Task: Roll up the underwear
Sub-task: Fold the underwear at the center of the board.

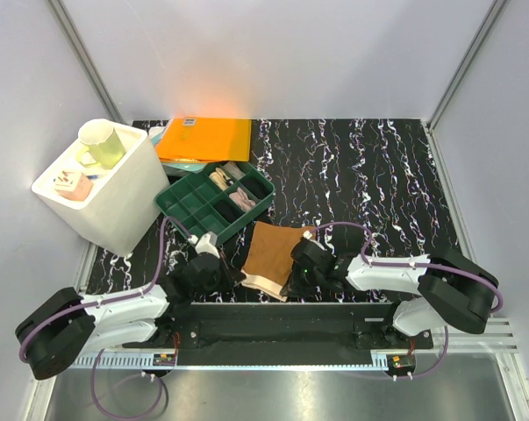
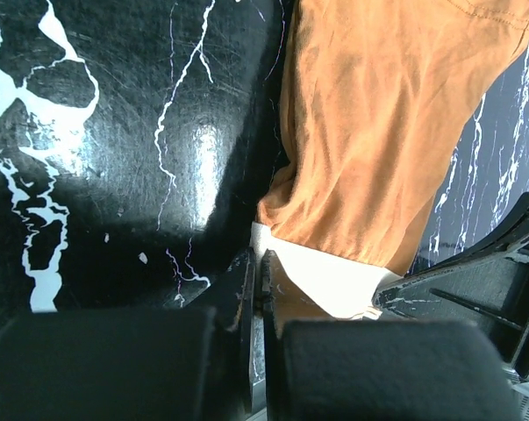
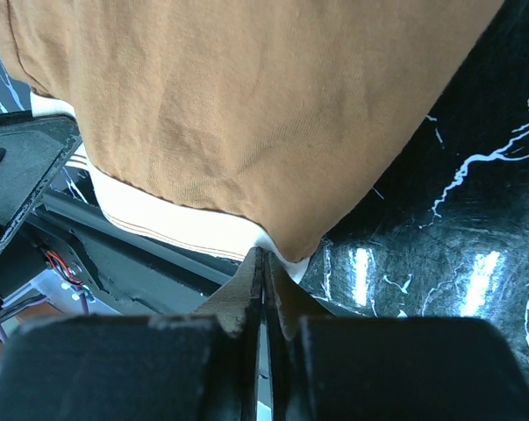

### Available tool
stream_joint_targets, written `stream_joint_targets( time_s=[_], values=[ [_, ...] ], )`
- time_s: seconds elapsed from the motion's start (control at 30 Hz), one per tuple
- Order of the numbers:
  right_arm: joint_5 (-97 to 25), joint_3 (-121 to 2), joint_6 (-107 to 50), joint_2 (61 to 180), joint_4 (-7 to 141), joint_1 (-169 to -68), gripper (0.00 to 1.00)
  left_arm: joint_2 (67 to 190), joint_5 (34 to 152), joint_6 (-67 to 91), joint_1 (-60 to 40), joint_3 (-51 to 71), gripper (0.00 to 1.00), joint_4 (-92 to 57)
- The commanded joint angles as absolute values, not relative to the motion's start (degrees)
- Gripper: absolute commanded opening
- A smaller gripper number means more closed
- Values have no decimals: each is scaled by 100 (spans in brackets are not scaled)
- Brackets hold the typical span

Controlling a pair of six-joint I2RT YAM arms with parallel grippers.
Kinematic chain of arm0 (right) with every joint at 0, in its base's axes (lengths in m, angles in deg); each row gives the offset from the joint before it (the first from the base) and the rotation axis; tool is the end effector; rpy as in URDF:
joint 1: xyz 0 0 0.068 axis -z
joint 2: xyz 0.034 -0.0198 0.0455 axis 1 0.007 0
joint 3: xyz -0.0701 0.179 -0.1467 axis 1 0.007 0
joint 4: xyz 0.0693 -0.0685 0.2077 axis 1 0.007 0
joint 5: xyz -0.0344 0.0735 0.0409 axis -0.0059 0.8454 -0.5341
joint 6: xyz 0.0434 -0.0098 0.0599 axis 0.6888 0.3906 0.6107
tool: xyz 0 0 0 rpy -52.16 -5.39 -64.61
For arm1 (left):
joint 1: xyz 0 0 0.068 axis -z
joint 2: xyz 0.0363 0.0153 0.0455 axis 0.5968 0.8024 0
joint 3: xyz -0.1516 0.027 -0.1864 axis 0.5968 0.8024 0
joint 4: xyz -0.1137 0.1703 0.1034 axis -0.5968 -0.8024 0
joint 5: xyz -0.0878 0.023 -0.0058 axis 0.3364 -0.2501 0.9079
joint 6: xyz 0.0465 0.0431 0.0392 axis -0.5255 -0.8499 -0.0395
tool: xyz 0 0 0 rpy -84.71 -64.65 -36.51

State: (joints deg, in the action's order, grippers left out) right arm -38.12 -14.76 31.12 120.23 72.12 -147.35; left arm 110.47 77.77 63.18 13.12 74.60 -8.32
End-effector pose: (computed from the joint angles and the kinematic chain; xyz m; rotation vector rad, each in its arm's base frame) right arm 0.1245 0.2088 0.1085 0.1776 2.8175 0.8447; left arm 0.1243 -0.1354 0.1036 -0.3374 2.3758 -0.8886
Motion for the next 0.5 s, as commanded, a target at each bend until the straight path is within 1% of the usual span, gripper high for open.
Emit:
stream_joint_targets(
  time_s=[0.0, 0.07, 0.13, 0.2, 0.23, 0.33, 0.47],
  values=[
    [-4191, -1326, 2979, 12171, 7827, -14787, 12, 10715, 7722, 6122, 1311, 7552, 0, -930],
    [-4243, -1361, 2970, 11977, 7949, -14796, 15, 10425, 7686, 6121, 1302, 7552, 0, -1062],
    [-4322, -1423, 2961, 11715, 8160, -14787, 24, 10231, 7669, 6121, 1302, 7578, 0, -1141],
    [-4358, -1458, 3005, 11399, 8292, -14787, 31, 9976, 7660, 6104, 1302, 7569, 0, -1246],
    [-4497, -1441, 3031, 11284, 8397, -14778, 38, 9914, 7660, 6086, 1302, 7534, 0, -1299],
    [-4664, -1336, 3154, 10862, 8530, -14778, 47, 9747, 7669, 6034, 1311, 7481, 0, -1388],
    [-4815, -1037, 3383, 10624, 8539, -14778, 54, 9755, 7704, 6007, 1311, 7481, 0, -1388]
  ],
)
